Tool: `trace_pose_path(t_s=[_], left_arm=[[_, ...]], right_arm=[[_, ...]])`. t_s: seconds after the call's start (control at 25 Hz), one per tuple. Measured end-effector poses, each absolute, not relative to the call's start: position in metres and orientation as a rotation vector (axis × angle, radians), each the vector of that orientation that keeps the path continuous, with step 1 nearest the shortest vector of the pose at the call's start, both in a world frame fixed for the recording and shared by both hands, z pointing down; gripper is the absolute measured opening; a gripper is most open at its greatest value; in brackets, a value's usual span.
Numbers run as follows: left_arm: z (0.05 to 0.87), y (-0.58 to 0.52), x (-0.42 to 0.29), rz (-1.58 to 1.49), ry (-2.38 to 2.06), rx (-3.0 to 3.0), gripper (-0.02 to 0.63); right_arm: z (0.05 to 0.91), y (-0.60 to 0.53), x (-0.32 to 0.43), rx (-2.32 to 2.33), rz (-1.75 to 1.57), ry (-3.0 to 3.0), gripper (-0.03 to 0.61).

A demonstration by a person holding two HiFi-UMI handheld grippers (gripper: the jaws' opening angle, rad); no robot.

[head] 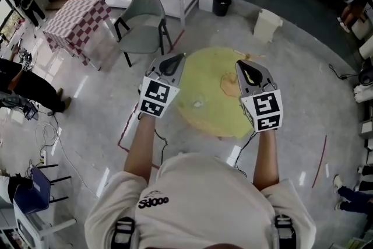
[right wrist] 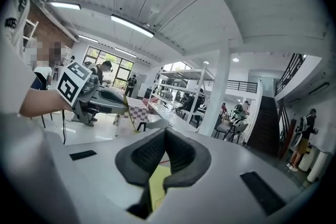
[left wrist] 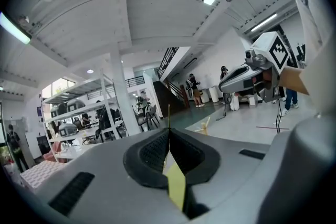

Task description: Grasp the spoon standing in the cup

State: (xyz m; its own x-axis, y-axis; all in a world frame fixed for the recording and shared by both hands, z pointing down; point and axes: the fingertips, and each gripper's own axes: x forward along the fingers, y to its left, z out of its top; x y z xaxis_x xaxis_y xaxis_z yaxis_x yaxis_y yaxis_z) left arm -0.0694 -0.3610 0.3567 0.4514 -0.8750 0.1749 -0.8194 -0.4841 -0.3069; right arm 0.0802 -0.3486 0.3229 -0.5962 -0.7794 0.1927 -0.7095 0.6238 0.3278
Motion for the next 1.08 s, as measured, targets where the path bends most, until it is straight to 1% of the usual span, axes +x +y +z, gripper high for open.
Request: trace_pose_path(t_s=[0.84, 1.08], left_arm=[[0.366, -0.346, -0.059, -0.473, 1.466, -2.547, 0.031], [0.371, -0.344, -0.065, -0.484, 1.483, -2.554, 0.031]], right_arm=[[0.337, -0.337, 0.079, 1.191, -0.277, -2.515, 0.018], [0.341, -0.337, 0.076, 1.189, -0.257, -2.511, 0.018]])
